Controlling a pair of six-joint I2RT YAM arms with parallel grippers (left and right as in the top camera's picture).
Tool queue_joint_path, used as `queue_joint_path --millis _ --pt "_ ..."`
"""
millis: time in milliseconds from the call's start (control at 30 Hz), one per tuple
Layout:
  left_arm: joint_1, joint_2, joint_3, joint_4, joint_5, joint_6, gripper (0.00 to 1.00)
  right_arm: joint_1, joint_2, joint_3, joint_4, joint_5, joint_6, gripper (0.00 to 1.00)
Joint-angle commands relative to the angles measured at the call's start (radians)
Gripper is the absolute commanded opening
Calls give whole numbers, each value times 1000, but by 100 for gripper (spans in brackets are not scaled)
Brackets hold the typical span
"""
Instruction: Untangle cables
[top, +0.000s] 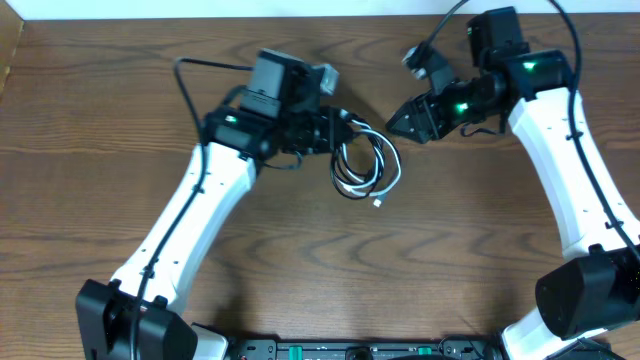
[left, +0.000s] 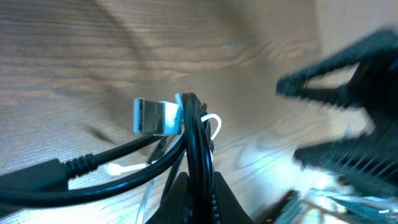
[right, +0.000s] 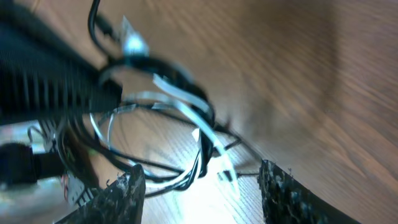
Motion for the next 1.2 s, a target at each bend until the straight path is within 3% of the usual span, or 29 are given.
queue_joint_path --millis 0,233,433,500,600,667,733,1067,1167 --pt "82 -10 9 5 238 -54 7 36 4 -8 -3 -20 -97 58" --pt "141 -10 9 29 438 -80 8 67 66 -12 61 -18 -58 62" --pt "141 -10 9 36 449 -105 7 86 150 -12 135 -51 25 60" --pt "141 -10 9 50 454 -127 7 88 163 -12 174 11 121 48" --pt "141 -10 9 104 498 -136 7 87 186 -12 192 248 415 16" --pt "141 -10 9 142 502 -172 7 82 199 -12 143 444 626 8" --pt "142 -10 9 176 502 -186 7 76 207 -13 95 570 739 3" --pt "265 -11 9 238 501 -204 8 24 214 -18 9 693 744 1" --pt "259 -11 9 147 399 -107 8 20 214 -18 31 529 571 1"
